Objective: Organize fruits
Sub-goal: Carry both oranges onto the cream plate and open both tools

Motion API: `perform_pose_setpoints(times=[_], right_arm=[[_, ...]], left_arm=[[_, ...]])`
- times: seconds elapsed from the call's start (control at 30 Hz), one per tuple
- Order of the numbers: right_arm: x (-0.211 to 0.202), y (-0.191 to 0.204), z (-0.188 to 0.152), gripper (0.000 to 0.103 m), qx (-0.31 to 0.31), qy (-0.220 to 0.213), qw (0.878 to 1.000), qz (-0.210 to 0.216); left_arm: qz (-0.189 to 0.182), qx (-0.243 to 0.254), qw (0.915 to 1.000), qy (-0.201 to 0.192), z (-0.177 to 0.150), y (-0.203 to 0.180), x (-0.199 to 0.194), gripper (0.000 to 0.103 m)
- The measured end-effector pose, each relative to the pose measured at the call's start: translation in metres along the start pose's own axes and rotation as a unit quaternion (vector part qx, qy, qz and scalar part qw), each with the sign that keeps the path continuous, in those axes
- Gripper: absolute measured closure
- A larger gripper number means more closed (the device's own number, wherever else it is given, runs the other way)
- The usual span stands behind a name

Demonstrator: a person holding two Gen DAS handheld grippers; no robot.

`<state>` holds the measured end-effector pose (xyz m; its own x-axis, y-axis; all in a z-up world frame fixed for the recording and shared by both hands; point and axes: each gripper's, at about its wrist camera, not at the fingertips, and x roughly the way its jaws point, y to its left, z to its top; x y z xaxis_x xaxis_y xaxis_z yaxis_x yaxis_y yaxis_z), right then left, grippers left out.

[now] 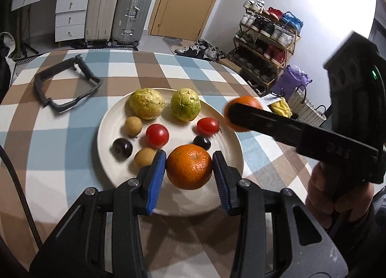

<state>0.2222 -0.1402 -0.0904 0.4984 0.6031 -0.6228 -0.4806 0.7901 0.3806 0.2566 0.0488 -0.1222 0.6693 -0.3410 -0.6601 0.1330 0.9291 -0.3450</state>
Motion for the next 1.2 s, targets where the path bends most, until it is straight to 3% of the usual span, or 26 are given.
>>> perform_pose_setpoints(times=[0.27,0.5,1.03,1.13,1.2], right_arm=[[0.052,-0.014,0.018,0.061,0.006,0.043,0.999,0.002],[0.073,-0.019,0.019,0.061,0.008,0.059,0.998,-0.001],[0.081,-0.015,0.017,0.059,0.004,0.064,0.998,-0.028],[0.071,-0.016,0.018,0.050,0.013,0.045,0.999,-0.026],[0.062,-0.016,0.019,0.049,0.013,0.038,0.999,-0.025]], left_arm=[[0.000,0.017,0.9997,0.021,0.012,0.002,0.033,0.066],[-0.002,0.025,0.9993,0.027,0.015,0.006,0.042,0.066],[-0.001,0.023,0.9994,0.027,0.019,0.009,0.047,0.066],[0.001,0.024,0.9995,0.022,0.021,0.008,0.042,0.066],[0.007,0.024,0.9994,0.023,0.022,0.007,0.037,0.066]])
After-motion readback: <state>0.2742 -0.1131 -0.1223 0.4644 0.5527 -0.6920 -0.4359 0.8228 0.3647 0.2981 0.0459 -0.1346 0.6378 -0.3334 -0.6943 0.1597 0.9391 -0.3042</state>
